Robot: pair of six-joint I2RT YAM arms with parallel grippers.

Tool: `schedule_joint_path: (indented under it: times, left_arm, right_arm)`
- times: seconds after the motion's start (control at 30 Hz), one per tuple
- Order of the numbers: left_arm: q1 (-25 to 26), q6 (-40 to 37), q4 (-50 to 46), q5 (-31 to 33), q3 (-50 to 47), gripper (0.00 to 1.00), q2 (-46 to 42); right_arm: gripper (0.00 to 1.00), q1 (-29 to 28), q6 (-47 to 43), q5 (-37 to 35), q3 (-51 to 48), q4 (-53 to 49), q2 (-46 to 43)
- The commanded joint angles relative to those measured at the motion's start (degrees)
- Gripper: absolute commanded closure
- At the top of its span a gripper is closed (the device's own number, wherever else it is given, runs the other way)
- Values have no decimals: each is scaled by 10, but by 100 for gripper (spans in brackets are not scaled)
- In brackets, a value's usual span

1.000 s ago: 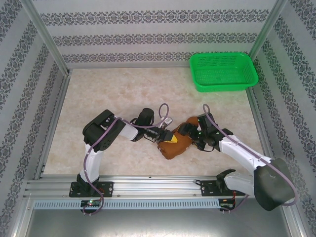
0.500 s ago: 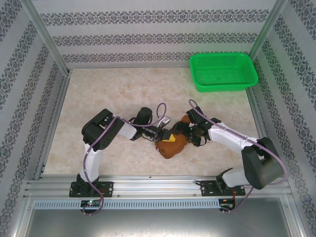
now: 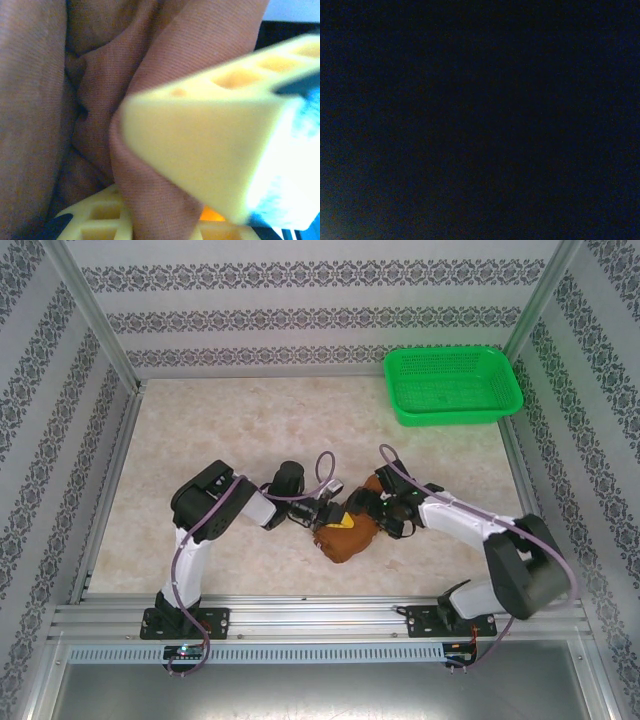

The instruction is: Roll up the long pants

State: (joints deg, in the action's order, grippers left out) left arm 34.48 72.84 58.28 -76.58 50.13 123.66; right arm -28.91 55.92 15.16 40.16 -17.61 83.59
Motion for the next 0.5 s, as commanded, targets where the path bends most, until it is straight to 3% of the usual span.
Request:
schedule_joint_path:
  times: [0.0,0.1,0.13,0.17,0.2,0.23,0.3,0.33,0.4,0.43,0.47]
  left_arm:
    - [2,116,67,97,-1,100,53]
    - [2,151,110,103,5,100,60]
    - [1,159,121,107,5,100,59]
    - [-1,160,121,109,6,100,57]
    - [-2,157,124,110,5,100,52]
    - [-4,142,108,106,6,100,45]
    - [-7,35,-23,101,14,100,-4]
    - [-11,-79,-175,119,23,97,-50]
    - [-12,-340,-542,226,88,93,-148]
    - [-8,-430,-674,312,129,88,-189]
    - [-10,-469,-737,365,154,84,-221]
  right_arm:
    - [3,-90,-26,100,-26,-28,100]
    - [7,-104,-18,102,-9,-12,149]
    - [20,-104,-10,112,-17,16,162]
    - [50,-100,-1,132,-31,61,175]
    - [90,-96,9,153,-43,96,188]
    - [100,-91,23,160,-56,121,197]
    - [100,-84,36,159,-78,157,198]
    - [100,-79,38,154,-85,159,189]
    - [100,-69,33,131,-89,138,167]
    - [100,-62,26,123,-82,118,156]
    - [100,-57,18,113,-73,95,140]
